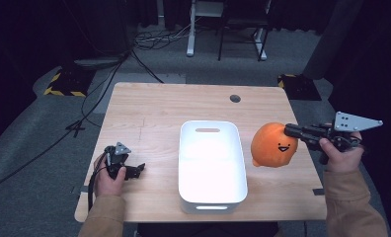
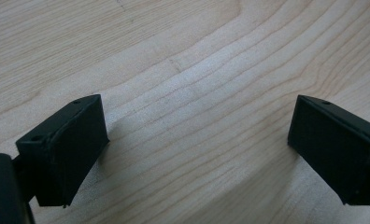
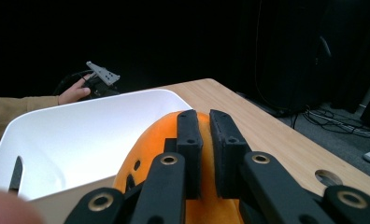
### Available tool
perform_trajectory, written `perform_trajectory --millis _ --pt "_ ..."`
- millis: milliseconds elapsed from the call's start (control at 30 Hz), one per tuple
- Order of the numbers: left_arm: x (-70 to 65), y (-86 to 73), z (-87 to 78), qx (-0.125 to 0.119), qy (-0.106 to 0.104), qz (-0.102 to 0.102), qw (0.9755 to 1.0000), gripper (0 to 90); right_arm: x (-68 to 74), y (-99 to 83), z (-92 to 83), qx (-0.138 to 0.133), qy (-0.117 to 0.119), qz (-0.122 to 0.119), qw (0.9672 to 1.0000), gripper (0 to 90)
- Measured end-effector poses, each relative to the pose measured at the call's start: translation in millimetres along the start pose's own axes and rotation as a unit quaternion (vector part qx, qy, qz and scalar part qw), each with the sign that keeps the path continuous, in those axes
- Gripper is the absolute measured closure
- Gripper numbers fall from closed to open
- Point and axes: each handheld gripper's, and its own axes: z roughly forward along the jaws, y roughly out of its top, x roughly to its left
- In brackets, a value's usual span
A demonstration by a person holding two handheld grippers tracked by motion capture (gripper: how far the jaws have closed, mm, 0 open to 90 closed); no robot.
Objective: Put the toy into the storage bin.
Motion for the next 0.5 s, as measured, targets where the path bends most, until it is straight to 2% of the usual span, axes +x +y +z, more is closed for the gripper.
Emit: perform_trajectory --millis 500 --pt "0.0 0.0 0.1 0.000 -0.001 0.000 1.0000 5.2 15.2 44.4 2.3 -0.014 0.006 -0.023 0.9996 83.5"
